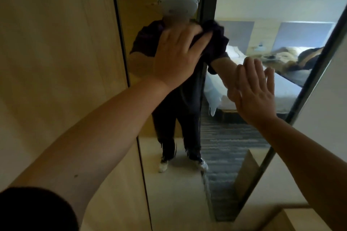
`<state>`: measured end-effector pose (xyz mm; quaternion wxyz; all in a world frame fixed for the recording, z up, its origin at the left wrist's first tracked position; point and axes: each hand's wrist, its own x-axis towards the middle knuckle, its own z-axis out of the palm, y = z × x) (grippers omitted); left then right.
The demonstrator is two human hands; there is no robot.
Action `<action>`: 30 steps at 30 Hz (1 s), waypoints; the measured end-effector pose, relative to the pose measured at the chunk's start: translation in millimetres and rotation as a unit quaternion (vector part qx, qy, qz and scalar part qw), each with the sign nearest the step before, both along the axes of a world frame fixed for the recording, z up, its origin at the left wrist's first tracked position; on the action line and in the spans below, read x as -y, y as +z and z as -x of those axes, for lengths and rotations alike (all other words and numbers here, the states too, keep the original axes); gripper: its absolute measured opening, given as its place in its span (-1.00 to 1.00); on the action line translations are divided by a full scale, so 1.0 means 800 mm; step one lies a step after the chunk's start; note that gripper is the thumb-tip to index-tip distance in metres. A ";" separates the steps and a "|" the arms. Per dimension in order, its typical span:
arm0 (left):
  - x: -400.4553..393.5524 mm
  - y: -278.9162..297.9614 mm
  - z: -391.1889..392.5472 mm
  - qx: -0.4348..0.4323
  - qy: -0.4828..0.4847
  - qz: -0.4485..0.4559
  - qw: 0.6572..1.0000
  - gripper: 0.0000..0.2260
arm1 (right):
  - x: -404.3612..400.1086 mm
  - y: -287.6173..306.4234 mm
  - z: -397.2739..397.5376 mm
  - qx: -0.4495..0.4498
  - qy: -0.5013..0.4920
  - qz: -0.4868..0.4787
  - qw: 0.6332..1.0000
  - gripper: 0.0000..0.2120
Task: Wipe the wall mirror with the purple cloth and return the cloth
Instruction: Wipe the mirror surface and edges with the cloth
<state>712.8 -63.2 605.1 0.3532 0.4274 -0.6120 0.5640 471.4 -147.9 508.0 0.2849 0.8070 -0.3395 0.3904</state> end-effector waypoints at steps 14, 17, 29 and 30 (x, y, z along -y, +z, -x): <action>-0.023 -0.403 0.016 0.038 -0.006 -0.213 0.976 -0.65 | 0.046 -0.023 -0.001 0.044 0.065 0.138 0.987 -0.37; -0.032 -0.386 0.020 0.018 -0.020 -0.249 0.968 -0.62 | 0.034 -0.015 0.003 0.036 0.068 0.102 0.992 -0.43; 0.016 -0.045 0.096 -0.048 -0.056 0.001 0.997 -0.73 | 0.030 -0.028 0.107 0.035 0.039 0.004 0.999 -0.48; 0.025 -0.023 0.101 -0.039 -0.045 0.007 0.998 -0.75 | 0.035 -0.029 0.109 0.028 0.037 0.011 0.999 -0.48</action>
